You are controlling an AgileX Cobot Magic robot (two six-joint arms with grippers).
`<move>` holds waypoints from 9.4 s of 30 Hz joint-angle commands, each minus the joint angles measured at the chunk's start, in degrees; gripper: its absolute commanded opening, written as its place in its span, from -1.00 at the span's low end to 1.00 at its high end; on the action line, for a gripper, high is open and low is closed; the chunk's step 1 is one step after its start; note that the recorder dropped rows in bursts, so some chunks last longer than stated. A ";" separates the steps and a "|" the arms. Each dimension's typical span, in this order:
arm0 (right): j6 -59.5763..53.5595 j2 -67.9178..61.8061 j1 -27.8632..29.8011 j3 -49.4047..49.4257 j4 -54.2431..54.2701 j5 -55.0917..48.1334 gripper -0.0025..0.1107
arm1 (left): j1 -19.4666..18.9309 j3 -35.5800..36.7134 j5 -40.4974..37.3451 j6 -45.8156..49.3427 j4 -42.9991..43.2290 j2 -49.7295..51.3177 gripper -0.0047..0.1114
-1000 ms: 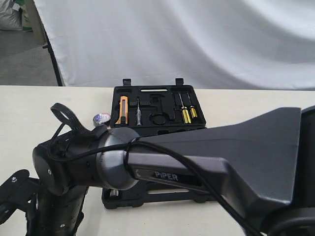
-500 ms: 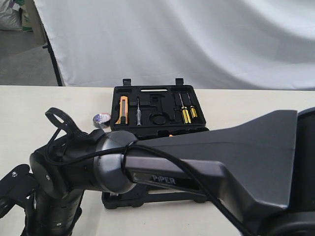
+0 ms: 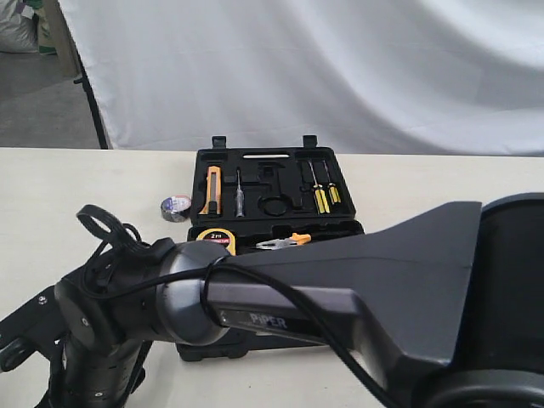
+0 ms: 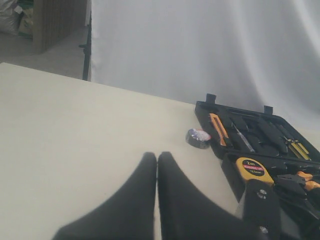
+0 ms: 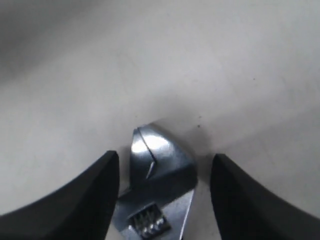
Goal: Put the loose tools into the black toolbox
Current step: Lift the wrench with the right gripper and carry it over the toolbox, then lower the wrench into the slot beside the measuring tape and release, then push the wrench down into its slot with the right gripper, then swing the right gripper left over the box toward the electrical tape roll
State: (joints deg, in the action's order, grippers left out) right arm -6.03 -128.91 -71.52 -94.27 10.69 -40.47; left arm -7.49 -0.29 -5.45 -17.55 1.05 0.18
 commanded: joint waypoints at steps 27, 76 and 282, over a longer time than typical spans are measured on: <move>-6.25 -1.46 -0.75 -0.30 -5.69 -7.42 -0.96 | -1.45 -0.15 0.41 -0.27 0.25 -0.18 -0.91; 8.19 7.78 19.63 1.67 -26.39 -12.96 -0.96 | -1.45 -0.15 0.41 -0.27 0.25 -0.18 -0.91; -6.80 7.09 24.18 5.69 -1.29 12.99 -0.96 | -1.45 -0.15 0.41 -0.27 0.25 -0.18 -0.91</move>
State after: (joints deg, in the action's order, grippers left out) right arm -10.12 -121.79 -46.24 -88.67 6.72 -33.48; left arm -7.49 -0.29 -5.45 -17.55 1.05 0.18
